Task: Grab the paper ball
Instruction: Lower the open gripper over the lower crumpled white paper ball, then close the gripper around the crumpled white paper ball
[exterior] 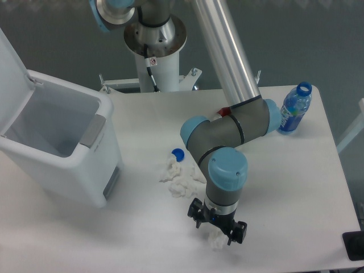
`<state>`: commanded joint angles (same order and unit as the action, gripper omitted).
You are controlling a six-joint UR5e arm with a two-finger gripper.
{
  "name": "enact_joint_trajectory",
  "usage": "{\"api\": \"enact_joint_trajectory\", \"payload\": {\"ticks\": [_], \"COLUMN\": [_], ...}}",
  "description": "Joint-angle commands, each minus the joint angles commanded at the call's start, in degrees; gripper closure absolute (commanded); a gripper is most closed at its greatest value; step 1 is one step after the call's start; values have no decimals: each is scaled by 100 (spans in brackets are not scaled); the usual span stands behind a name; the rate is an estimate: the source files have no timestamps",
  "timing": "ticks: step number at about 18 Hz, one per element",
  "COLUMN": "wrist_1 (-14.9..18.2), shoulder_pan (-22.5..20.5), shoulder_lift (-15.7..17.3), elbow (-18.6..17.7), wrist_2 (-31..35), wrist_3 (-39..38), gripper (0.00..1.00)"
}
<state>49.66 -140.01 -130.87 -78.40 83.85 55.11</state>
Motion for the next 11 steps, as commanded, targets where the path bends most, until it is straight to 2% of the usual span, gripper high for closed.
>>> {"api": "enact_joint_trajectory", "payload": {"ticks": [5,9,11], "wrist_1": [0,0,0], "shoulder_pan": [0,0,9], "shoulder_lift": [-17,-26,-26], "elbow": [9,9,0], "wrist_2": [26,35,44], "wrist_3": [0,-9,-17], "gripper": [13,20,31]}}
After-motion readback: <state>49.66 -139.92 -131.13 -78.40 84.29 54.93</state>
